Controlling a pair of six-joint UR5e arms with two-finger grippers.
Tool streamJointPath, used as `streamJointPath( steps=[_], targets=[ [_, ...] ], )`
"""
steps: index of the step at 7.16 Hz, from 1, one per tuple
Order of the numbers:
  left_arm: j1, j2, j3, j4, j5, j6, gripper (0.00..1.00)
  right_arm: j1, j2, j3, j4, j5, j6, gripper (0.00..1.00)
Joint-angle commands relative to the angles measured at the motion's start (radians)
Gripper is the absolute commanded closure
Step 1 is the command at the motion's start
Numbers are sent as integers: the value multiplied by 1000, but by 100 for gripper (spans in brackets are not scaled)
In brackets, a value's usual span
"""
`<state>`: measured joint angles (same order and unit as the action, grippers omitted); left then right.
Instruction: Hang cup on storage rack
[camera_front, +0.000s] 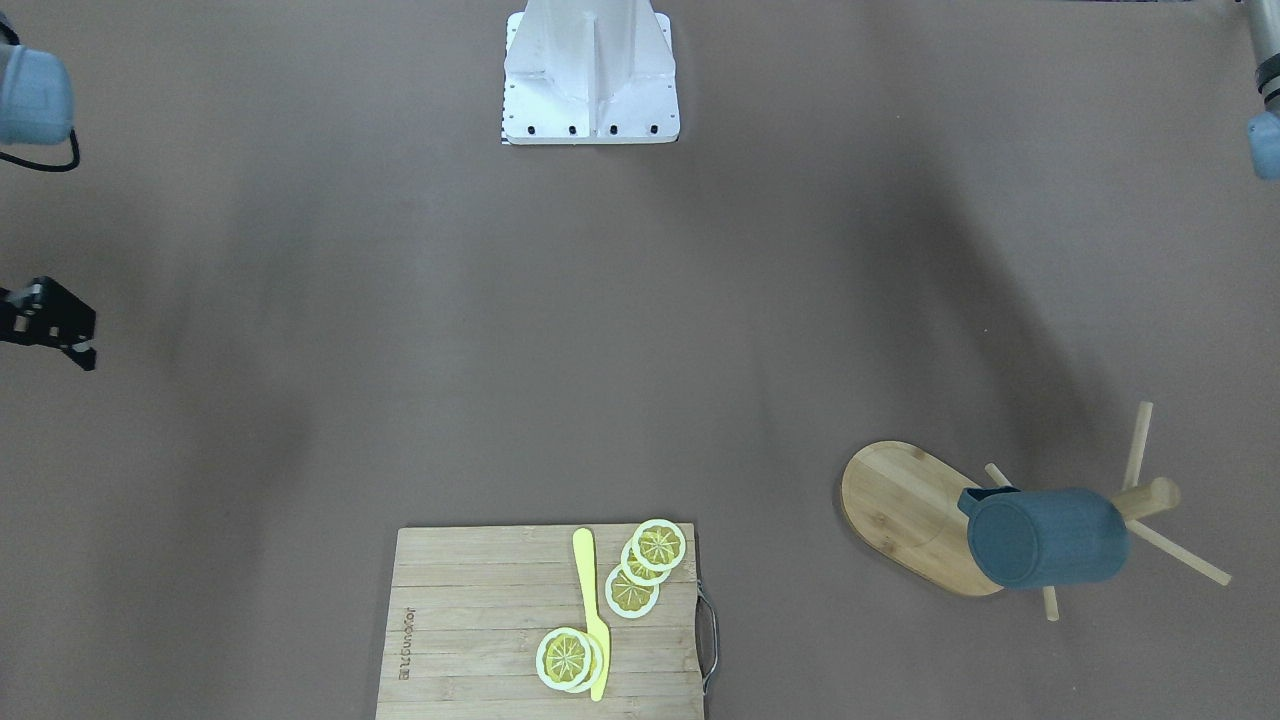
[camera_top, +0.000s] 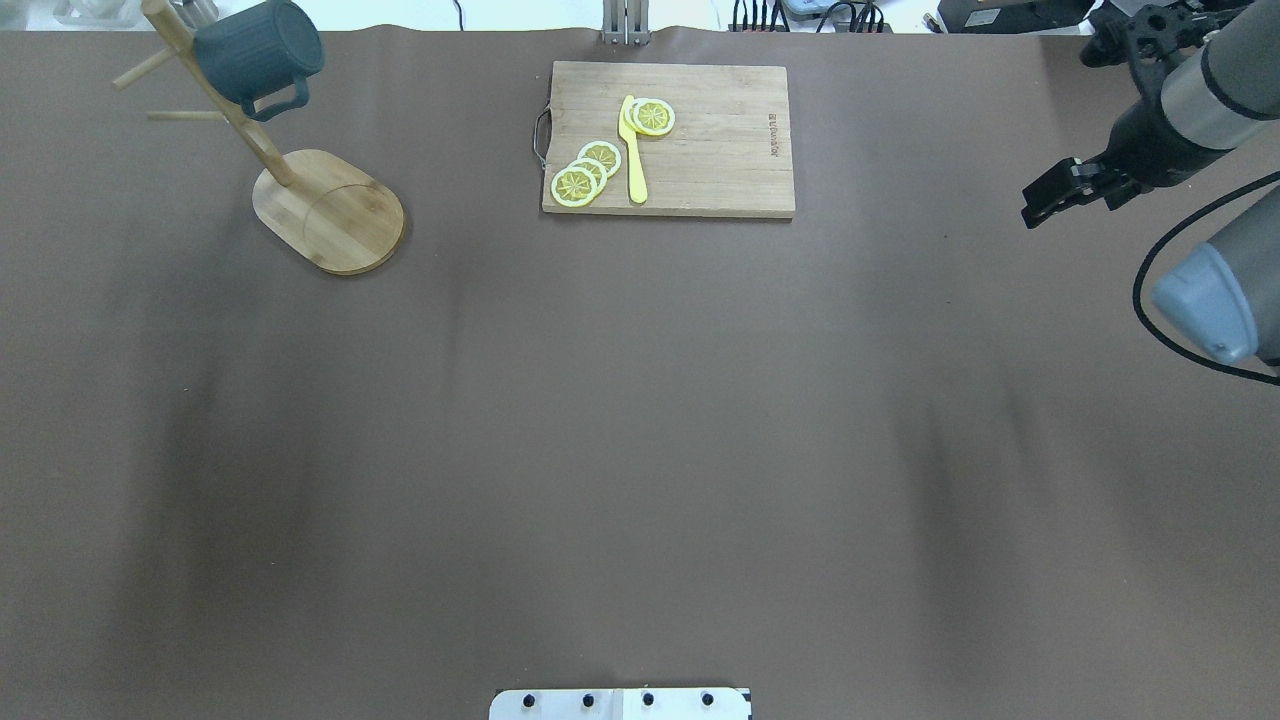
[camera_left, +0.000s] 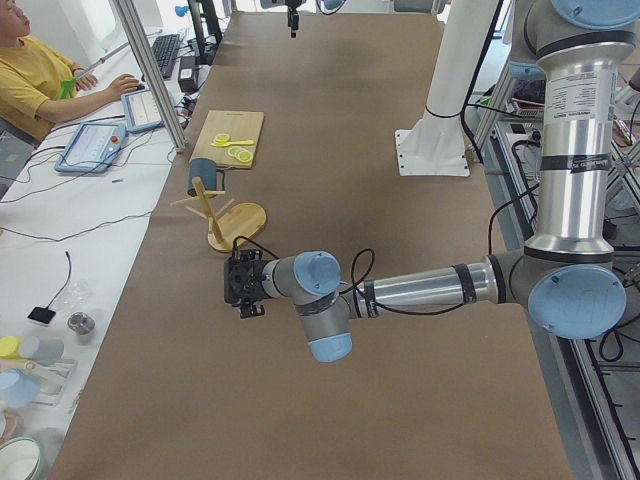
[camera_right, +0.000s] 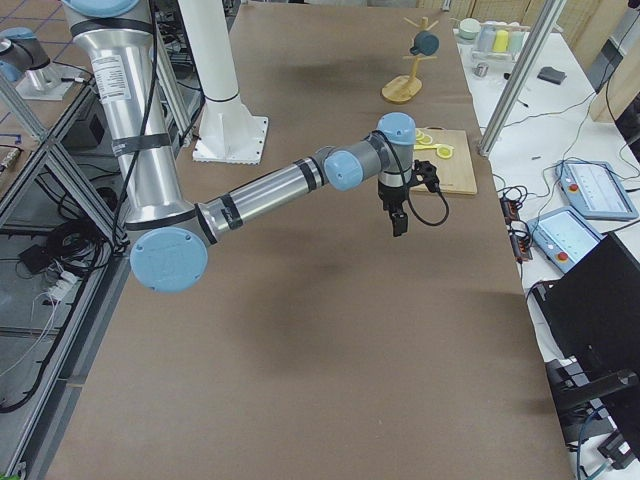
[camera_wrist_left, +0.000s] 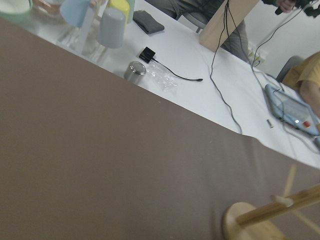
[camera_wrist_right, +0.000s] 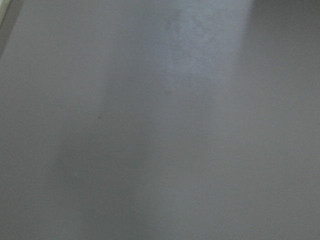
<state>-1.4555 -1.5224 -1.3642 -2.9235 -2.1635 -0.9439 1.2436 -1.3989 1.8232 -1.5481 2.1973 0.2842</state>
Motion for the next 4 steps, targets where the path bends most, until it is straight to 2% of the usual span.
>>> streamJointPath(
  steps=[1, 3, 4],
  targets=[
    [-71, 24, -18, 314, -7, 502, 2, 139, -90, 1, -6, 10, -86, 0],
    [-83, 16, -109, 641, -93, 607, 2, 209, -167, -5, -12, -1, -181, 0],
    [-85, 16, -165, 802, -94, 723, 2, 226, -192, -4, -12, -4, -186, 0]
  ],
)
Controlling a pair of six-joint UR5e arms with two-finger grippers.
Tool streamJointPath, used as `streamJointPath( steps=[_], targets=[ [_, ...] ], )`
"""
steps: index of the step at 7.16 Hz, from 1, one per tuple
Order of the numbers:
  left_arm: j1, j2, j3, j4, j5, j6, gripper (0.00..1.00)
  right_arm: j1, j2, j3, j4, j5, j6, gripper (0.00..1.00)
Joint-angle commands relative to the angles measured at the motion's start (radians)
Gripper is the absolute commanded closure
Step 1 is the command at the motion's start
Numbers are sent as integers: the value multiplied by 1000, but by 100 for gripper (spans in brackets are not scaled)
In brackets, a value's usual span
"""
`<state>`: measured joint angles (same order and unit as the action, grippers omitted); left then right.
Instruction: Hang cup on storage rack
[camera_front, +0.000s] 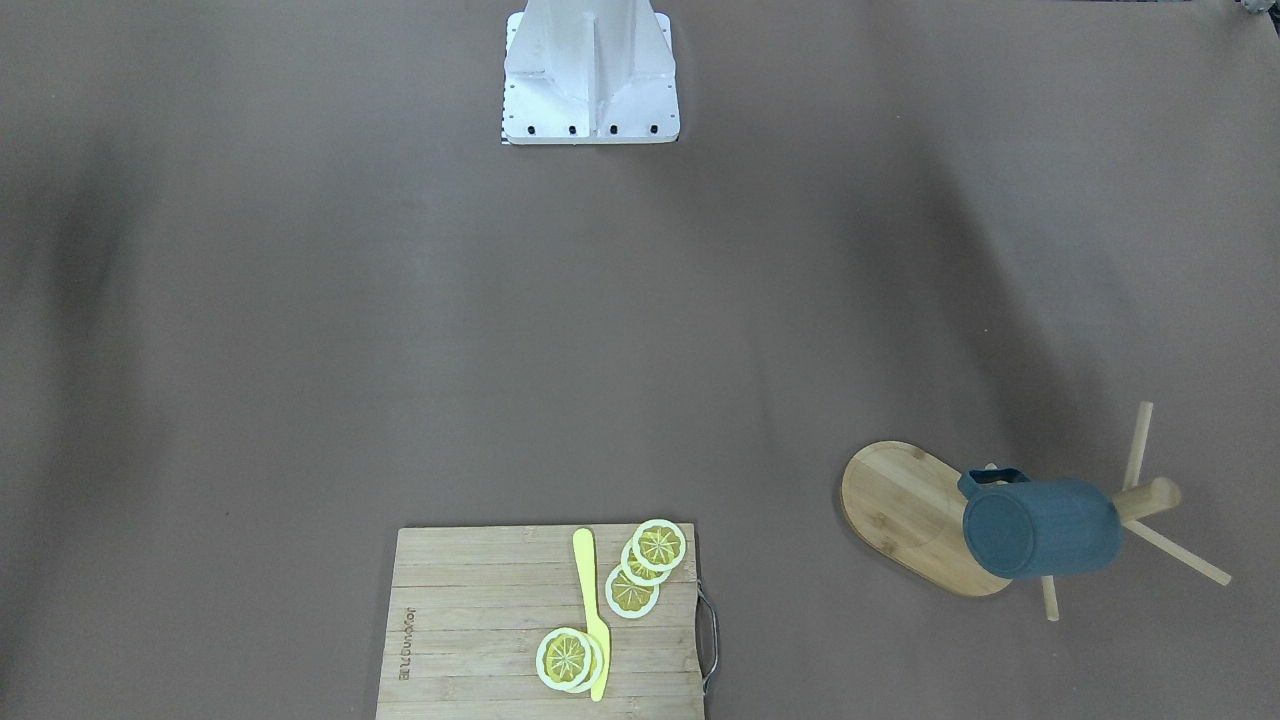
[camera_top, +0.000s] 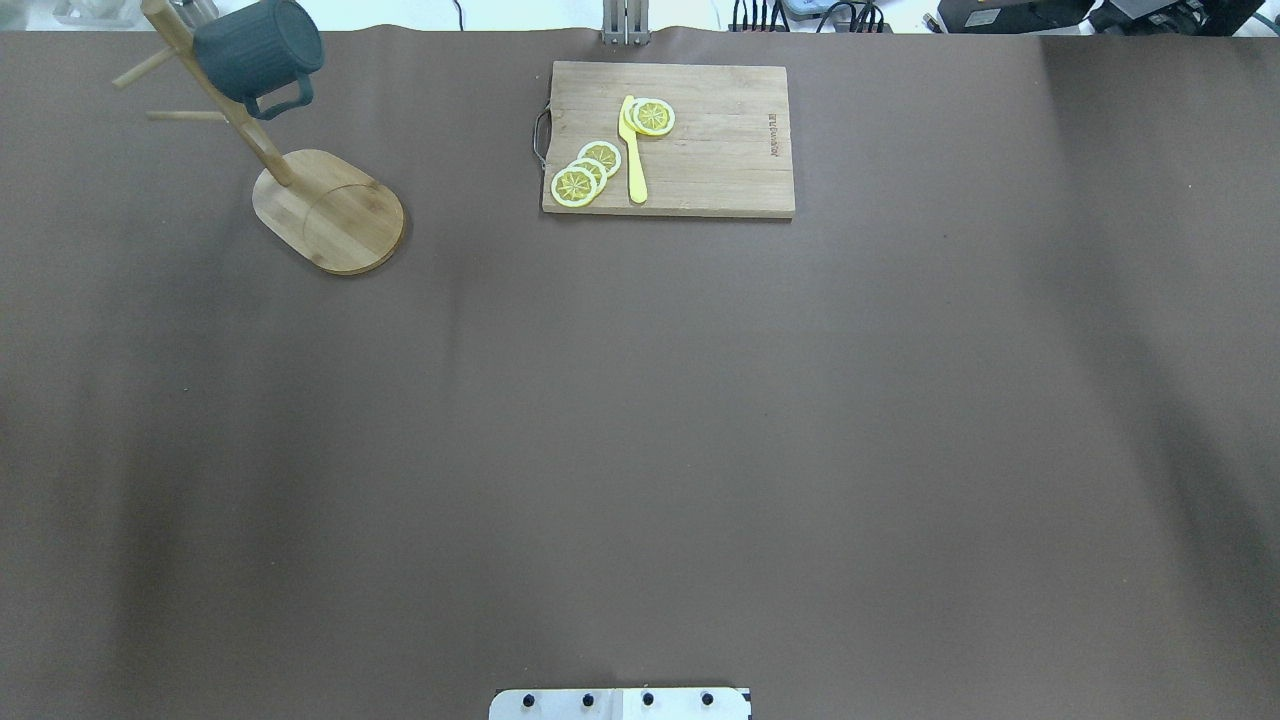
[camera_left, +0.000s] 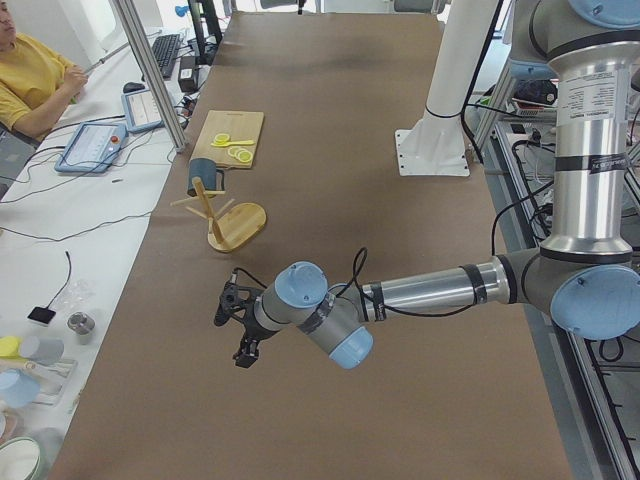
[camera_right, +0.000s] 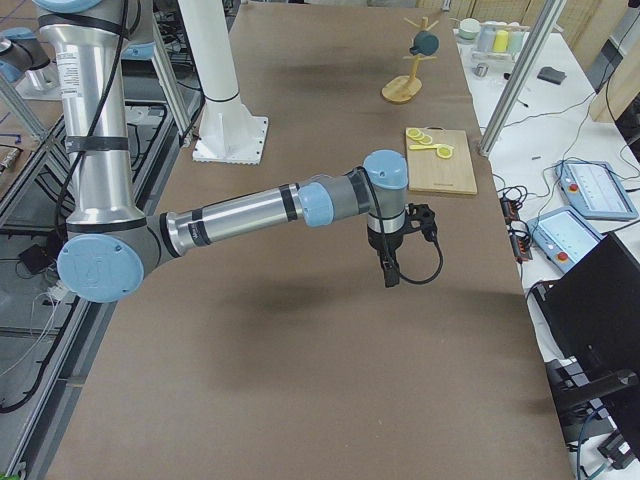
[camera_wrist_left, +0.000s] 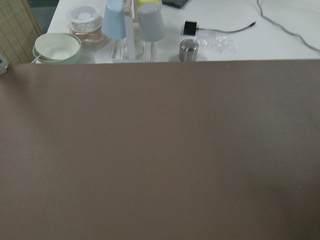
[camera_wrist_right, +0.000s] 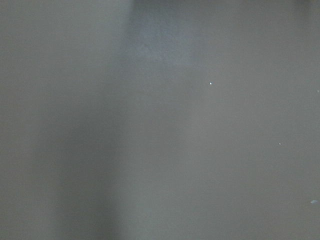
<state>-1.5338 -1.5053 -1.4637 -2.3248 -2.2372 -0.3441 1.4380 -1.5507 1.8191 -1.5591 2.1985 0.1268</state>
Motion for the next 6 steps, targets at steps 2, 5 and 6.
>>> streamJointPath(
  steps=[2, 5, 6],
  targets=[
    [-6, -15, -241, 676, -71, 313, 2, 32, -52, -1, -2, 0, -44, 0],
    [-5, 19, -301, 857, -70, 343, 2, 29, -37, -4, -51, 32, -44, 0],
    [-6, 31, -297, 851, -78, 343, 2, 30, -37, -3, -56, 58, -44, 0]
  ],
)
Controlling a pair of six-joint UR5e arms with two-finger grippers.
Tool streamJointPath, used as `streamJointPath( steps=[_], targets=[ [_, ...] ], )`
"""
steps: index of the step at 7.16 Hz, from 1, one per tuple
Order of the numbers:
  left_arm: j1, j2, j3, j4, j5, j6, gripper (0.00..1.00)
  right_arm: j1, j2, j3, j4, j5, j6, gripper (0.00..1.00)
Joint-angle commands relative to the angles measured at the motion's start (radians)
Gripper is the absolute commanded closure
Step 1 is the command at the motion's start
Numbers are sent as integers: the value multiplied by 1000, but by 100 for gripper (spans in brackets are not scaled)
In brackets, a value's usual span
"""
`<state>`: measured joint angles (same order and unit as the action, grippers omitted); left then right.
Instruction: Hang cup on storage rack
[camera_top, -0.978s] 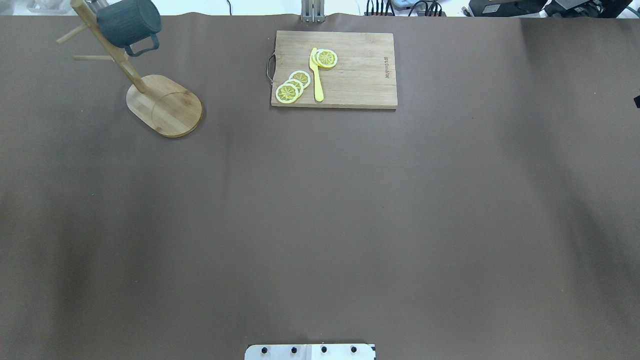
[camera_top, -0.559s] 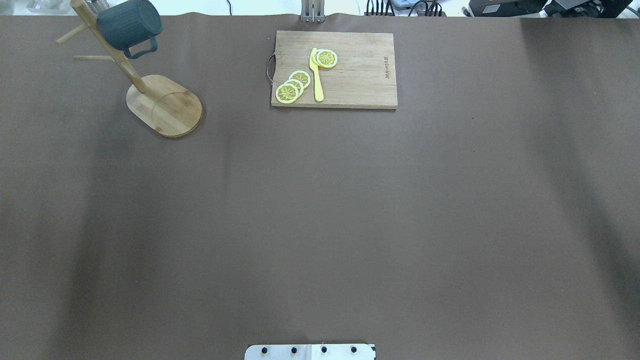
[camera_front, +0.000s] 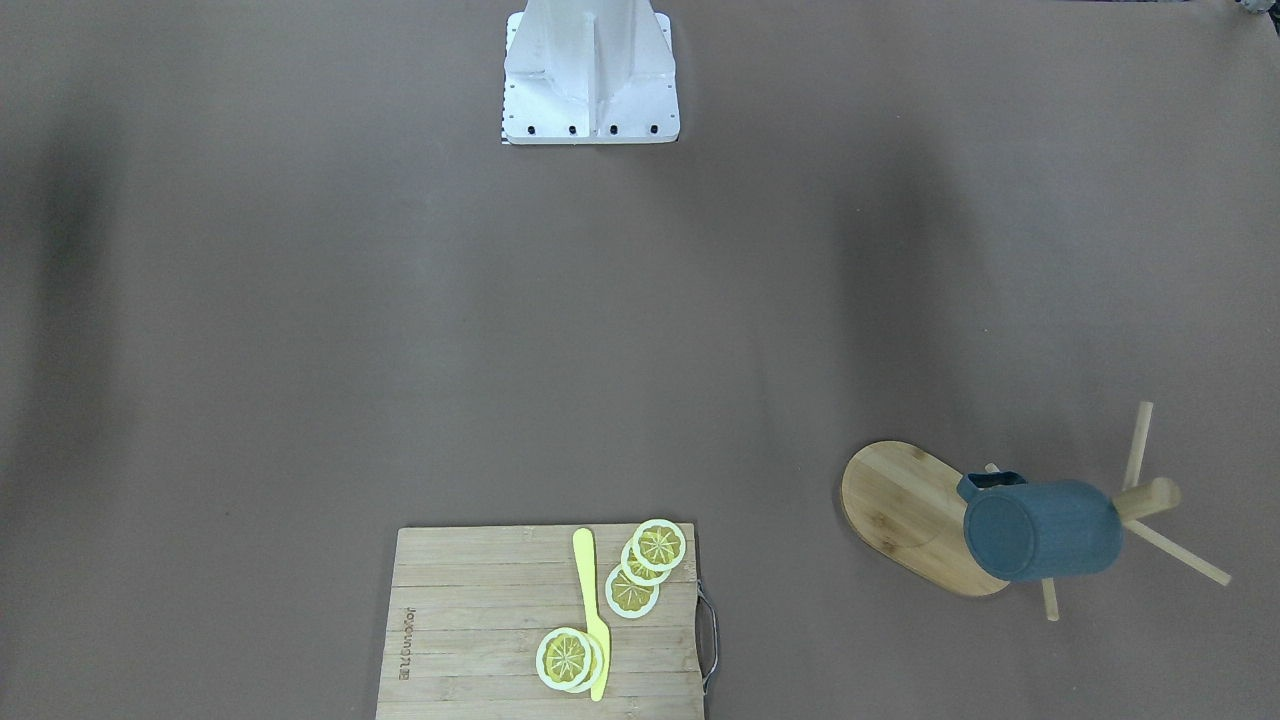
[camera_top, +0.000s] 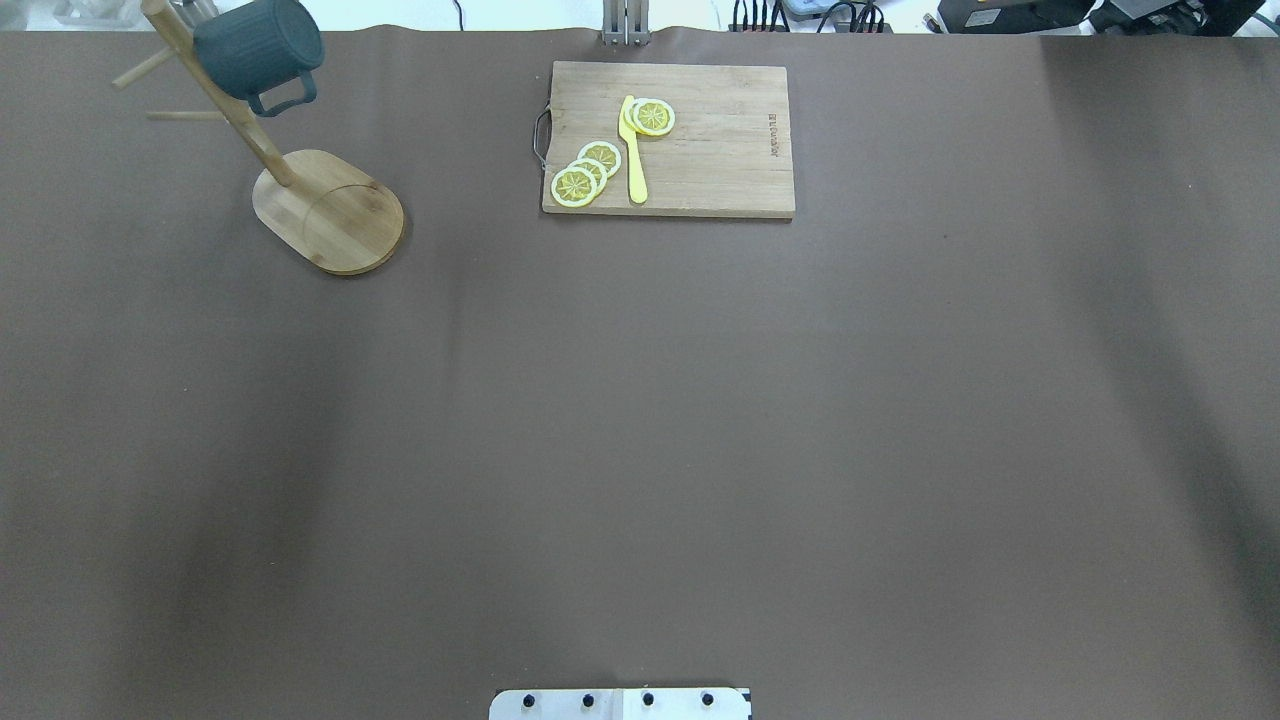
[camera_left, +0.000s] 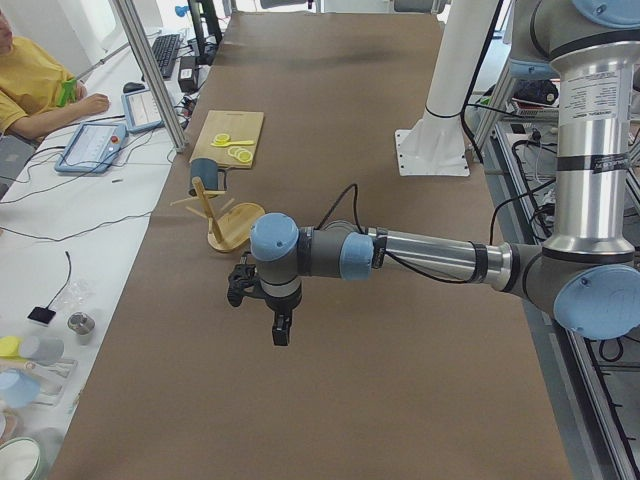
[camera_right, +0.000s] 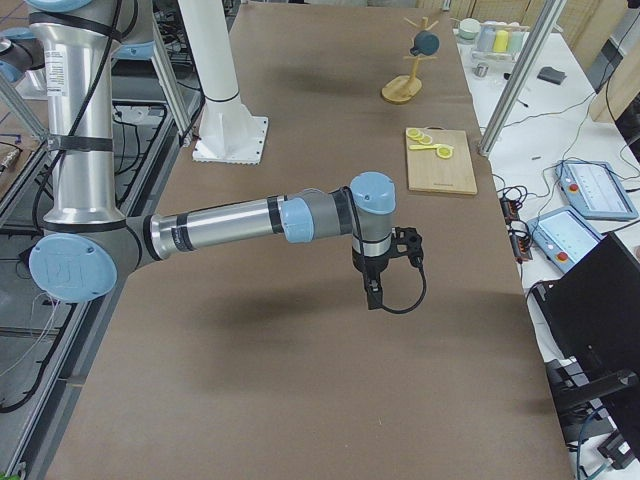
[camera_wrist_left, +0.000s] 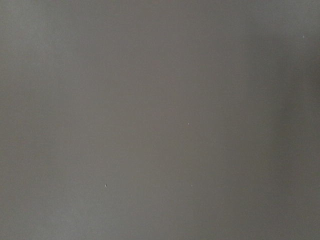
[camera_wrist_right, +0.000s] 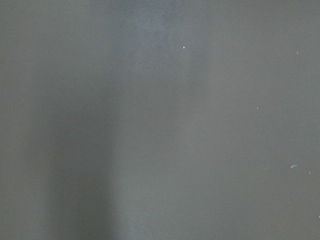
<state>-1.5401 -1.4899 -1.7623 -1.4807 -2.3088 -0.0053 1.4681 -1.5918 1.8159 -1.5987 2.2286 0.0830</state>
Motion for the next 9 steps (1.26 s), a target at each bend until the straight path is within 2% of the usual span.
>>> streamJointPath(
  steps=[1, 2, 9],
  targets=[
    [2, 10, -5, 7, -59, 4, 2, 0, 4, 2, -21, 37, 0, 0],
    [2, -1, -6, 11, -98, -4, 2, 0, 1, 3, -21, 42, 0, 0],
    [3, -4, 9, -38, -93, 7, 2, -3, 4, -13, -18, 65, 0, 0]
  ],
)
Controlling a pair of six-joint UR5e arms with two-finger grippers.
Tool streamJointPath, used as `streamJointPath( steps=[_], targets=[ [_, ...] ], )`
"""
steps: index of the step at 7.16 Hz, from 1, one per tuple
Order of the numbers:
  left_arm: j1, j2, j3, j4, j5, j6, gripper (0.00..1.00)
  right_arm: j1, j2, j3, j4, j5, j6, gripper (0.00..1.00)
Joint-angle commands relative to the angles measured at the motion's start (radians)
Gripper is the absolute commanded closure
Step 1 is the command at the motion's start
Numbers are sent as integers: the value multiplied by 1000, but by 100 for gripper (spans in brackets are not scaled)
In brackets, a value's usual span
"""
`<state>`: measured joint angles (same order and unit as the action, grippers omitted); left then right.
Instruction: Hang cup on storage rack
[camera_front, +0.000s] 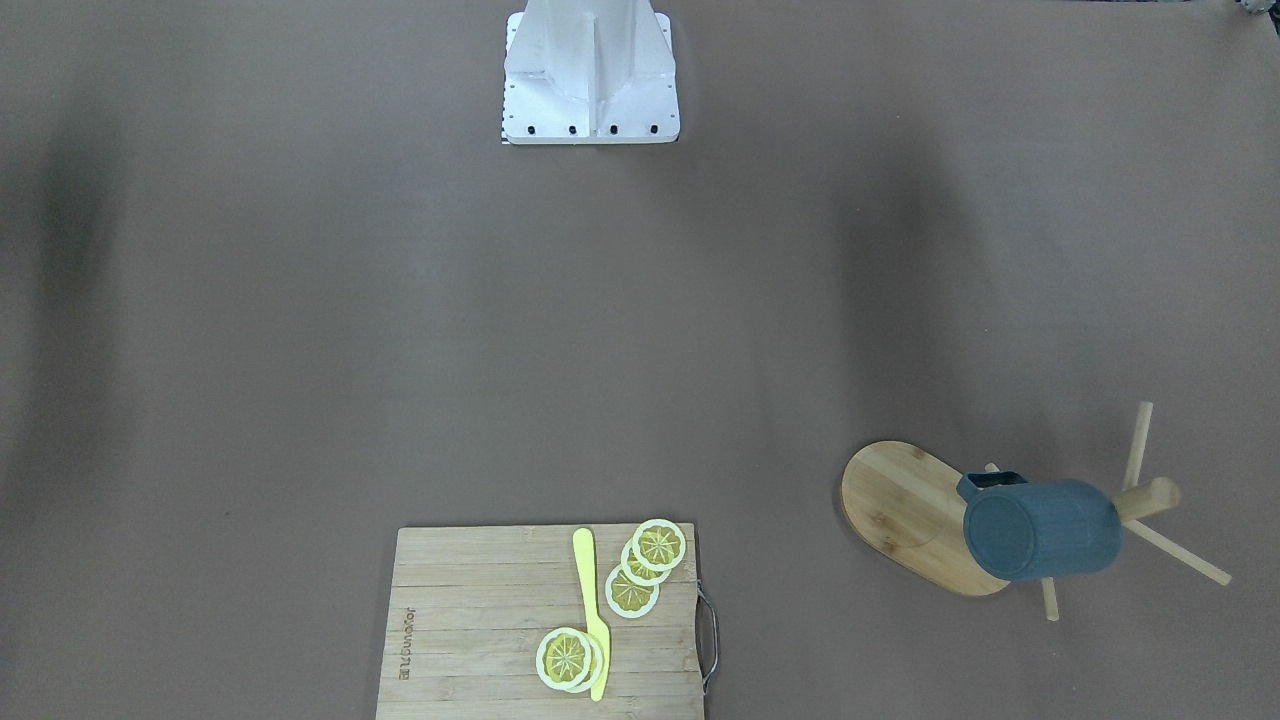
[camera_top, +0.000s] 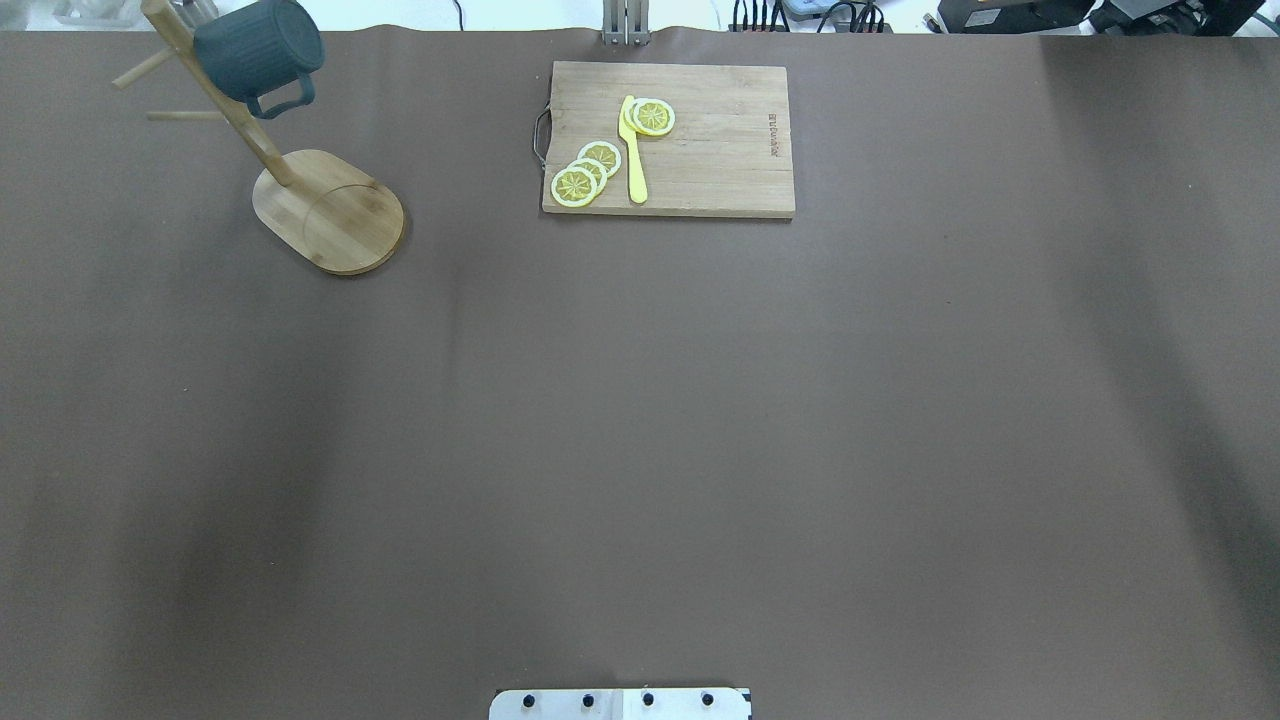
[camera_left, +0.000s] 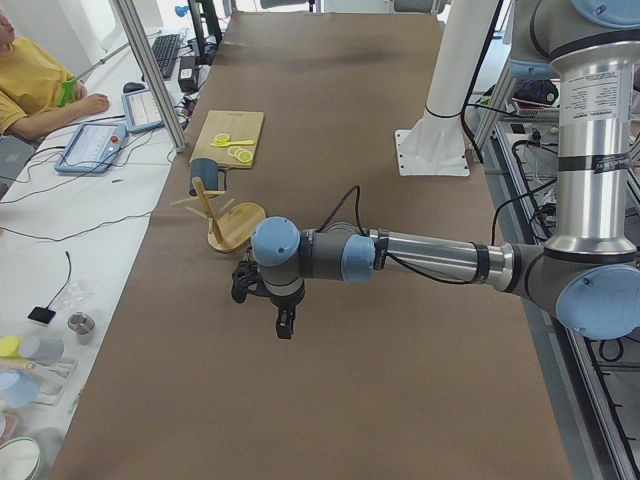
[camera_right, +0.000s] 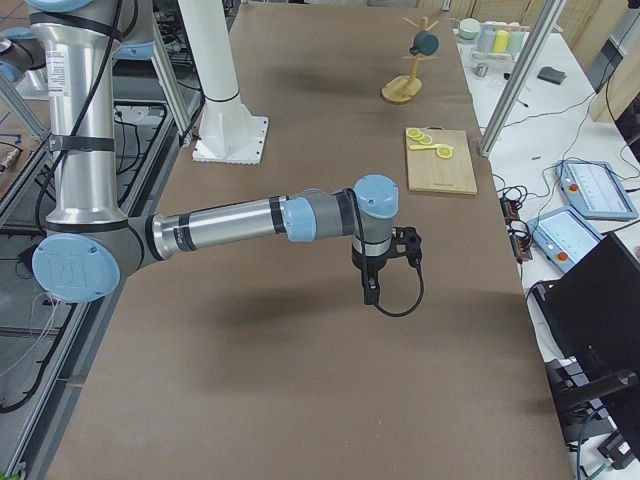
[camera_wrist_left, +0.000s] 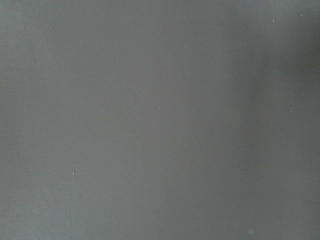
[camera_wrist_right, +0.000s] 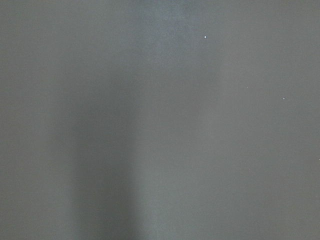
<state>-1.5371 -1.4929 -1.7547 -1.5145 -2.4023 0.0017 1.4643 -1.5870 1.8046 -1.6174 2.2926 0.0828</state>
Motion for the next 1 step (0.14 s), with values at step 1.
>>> streamJointPath(
  steps=[1],
  targets=[
    [0, -1, -2, -6, 2, 1, 2, 1, 1, -1, 1, 7, 0, 0]
  ],
)
